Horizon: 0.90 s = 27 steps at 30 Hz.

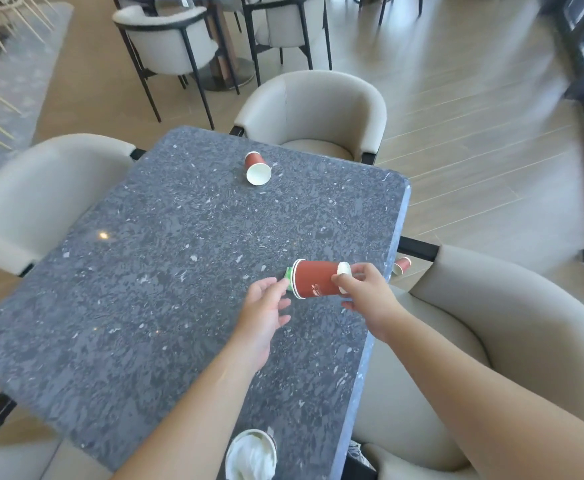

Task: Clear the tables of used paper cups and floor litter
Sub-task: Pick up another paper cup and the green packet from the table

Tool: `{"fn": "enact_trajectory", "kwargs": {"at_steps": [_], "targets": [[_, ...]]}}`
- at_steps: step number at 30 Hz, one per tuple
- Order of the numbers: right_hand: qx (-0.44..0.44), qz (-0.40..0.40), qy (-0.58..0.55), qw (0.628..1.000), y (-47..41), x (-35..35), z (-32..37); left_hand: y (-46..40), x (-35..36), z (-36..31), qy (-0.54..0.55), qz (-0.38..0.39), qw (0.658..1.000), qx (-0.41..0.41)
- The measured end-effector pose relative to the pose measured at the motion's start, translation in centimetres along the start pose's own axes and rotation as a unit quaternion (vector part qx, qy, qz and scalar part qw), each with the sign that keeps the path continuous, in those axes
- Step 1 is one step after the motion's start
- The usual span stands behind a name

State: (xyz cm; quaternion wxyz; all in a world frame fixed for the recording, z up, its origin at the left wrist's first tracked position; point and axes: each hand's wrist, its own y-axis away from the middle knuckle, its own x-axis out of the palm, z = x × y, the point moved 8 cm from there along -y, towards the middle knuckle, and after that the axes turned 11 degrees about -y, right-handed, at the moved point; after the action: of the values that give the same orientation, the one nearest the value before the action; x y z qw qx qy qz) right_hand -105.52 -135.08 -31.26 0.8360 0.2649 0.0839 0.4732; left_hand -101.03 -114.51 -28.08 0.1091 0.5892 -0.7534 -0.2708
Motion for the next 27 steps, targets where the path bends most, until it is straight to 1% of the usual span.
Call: {"fn": "enact_trajectory", "kwargs": {"at_steps": [3, 7, 11, 15, 19, 22, 25, 27], "targets": [[0.039, 0.068, -0.106, 0.991, 2.5, 3.2, -0.2, 0.5, -1.3, -0.3, 0.018, -0.009, 1.0, 0.014], [0.067, 0.159, -0.175, 0.969, 5.6, 7.8, -0.4, 1.3, -3.7, -0.8, 0.098, -0.011, 0.994, 0.046], [0.101, 0.198, -0.198, 0.955, 7.9, 11.3, -1.3, 2.4, -6.7, -1.8, 0.191, -0.048, 0.975, 0.101], [0.116, 0.233, -0.171, 0.95, 9.2, 13.4, -2.6, 3.0, -8.8, -1.8, 0.184, -0.063, 0.973, 0.122], [0.128, 0.247, -0.146, 0.949, 9.2, 13.8, -3.3, 2.7, -9.9, -1.3, 0.163, -0.07, 0.976, 0.128], [0.135, 0.239, -0.132, 0.953, 8.5, 13.5, -3.5, 2.2, -10.2, -0.8, 0.131, -0.07, 0.98, 0.132], [0.133, 0.208, -0.118, 0.962, 7.0, 12.6, -3.5, 1.4, -10.0, -0.3, 0.103, -0.073, 0.984, 0.129], [0.125, 0.171, -0.111, 0.971, 5.5, 11.6, -3.4, 0.8, -9.9, 0.0, 0.093, -0.075, 0.985, 0.122]]}}
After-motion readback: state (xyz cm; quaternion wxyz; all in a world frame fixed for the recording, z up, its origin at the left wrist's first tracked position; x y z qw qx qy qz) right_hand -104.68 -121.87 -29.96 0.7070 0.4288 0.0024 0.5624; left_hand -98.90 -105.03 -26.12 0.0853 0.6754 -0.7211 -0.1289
